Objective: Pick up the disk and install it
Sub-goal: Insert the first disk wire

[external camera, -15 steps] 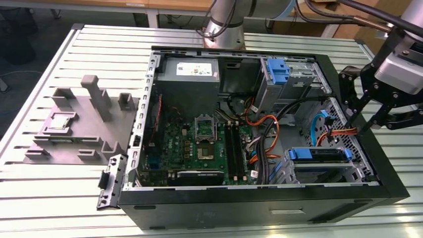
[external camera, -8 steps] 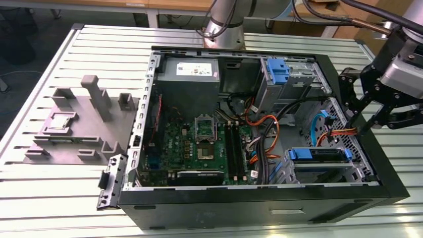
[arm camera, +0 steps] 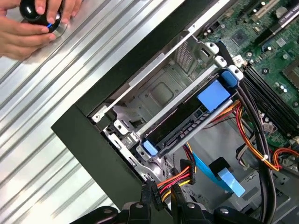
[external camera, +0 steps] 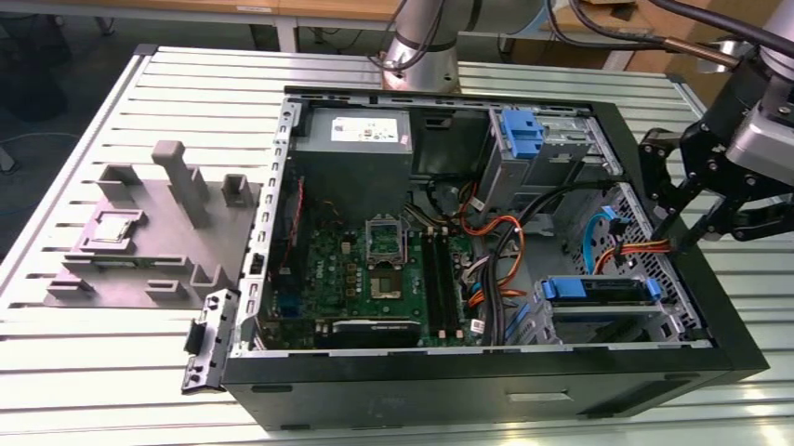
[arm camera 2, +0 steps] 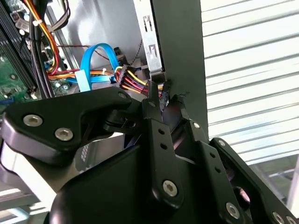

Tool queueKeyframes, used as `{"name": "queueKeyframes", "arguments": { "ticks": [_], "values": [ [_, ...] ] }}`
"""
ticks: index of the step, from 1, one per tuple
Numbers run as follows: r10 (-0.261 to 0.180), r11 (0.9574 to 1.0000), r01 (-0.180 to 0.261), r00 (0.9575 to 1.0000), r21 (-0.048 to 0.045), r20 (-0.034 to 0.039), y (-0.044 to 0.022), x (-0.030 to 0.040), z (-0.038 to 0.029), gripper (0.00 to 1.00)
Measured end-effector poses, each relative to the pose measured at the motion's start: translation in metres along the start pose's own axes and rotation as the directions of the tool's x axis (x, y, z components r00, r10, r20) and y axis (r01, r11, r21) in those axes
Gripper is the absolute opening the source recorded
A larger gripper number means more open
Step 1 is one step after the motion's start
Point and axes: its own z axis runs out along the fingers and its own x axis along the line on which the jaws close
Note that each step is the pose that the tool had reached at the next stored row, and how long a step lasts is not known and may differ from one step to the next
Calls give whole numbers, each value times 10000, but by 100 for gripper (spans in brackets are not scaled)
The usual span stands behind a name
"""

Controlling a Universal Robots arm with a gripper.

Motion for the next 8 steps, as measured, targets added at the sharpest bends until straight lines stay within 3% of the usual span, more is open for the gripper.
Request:
{"name": "queueKeyframes", "arguments": {
  "ticks": [8],
  "values": [
    [-713,9974,714,9974,99,-26,18,14,18,31]
  ]
}}
